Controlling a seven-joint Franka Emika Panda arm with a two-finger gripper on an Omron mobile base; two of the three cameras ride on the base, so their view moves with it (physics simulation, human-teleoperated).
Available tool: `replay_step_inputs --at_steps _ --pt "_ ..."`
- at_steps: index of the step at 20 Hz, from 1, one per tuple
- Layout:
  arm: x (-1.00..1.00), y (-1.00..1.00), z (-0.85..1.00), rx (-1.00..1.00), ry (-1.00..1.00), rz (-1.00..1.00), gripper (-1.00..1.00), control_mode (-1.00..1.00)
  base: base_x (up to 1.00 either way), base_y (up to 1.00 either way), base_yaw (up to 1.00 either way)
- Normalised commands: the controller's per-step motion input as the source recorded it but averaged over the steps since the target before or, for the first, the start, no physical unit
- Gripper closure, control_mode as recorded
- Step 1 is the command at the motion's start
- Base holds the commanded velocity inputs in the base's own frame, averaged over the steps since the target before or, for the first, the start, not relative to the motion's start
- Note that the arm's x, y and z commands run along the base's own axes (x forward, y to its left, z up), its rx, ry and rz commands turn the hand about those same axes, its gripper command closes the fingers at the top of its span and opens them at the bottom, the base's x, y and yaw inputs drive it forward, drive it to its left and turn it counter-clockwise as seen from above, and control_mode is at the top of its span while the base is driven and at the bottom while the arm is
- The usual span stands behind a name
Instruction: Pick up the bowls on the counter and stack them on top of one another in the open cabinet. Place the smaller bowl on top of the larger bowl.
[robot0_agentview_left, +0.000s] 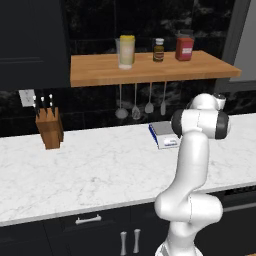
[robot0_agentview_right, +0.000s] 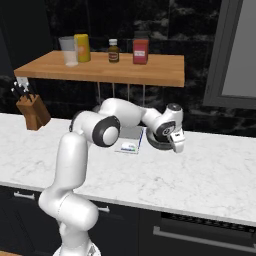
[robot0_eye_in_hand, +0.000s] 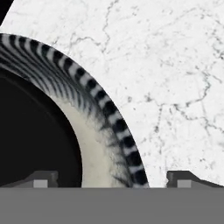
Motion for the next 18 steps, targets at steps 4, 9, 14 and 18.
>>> replay_step_inputs --at_steps 4,9,14,18 --pt "0.07 0.18 -0.27 0.00 0.01 0.00 1.00 -1.00 0.00 0.00 0.00" --pt "0.00 0.00 0.03 0.00 0.00 0.00 1.00 -1.00 0.00 0.00 0.00" --pt "-0.05 0.00 0.07 0.00 0.00 0.00 1.00 -1.00 0.00 0.00 0.00" --pt "-0.83 -0.16 0.11 0.00 -0.13 0.01 1.00 -1.00 0.00 0.00 0.00"
